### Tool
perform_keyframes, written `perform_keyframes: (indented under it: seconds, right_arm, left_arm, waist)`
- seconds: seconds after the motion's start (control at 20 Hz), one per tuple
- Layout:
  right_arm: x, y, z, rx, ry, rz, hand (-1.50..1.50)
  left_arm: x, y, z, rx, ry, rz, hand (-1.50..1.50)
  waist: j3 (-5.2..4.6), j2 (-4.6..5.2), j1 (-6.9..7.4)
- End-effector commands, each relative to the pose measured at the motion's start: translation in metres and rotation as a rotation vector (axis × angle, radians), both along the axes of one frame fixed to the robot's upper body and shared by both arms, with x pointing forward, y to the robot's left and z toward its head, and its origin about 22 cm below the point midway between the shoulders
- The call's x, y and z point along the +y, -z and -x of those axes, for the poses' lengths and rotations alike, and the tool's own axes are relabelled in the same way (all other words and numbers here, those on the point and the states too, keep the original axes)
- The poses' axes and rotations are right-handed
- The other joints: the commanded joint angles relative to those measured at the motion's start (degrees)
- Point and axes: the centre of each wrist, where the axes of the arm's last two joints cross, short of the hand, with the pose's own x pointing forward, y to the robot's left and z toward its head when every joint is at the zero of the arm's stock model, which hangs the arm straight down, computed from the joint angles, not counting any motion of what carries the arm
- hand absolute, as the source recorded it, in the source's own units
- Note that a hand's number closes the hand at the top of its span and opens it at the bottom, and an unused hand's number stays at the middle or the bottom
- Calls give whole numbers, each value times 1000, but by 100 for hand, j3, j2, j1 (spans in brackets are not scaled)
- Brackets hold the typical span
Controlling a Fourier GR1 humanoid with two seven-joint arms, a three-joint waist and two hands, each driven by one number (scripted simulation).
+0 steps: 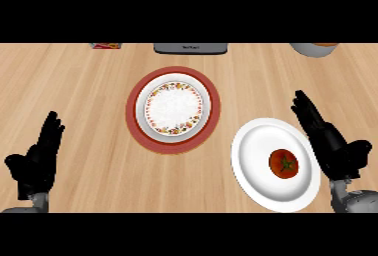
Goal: Pick the tomato from the plate and place it in the plate
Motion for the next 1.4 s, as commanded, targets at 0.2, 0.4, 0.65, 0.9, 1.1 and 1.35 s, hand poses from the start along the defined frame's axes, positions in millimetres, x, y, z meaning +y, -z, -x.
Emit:
perform_keyframes:
  seconds: [0.2,0.4,0.65,0.9,1.1,1.35]
  right_arm:
    - [-50,-17,-6,-298,-311,-133,150]
    - [-93,-14,-6,-499,81,208,-150]
    - [-115,67,32,-541,-106,2,-150]
    - [-147,90,50,-496,-226,258,-150]
    - [-130,90,30,-459,-233,395,-150]
    - [-125,60,17,-448,-226,456,-150]
  left_arm:
    - [-13,-28,-26,20,111,-4,0]
    - [-21,-26,-28,64,157,74,0]
    - [-28,-39,-54,94,207,84,0]
    - [-29,-39,-51,103,217,86,0]
    - [-35,-30,-51,116,216,88,0]
    - [-51,-26,-35,103,224,101,0]
  waist:
    - [11,-34,-228]
    - [31,-16,-378]
    - [3,-7,-174]
    - [-8,-33,-110]
    - [-16,-46,-119]
    - [-17,-59,-104]
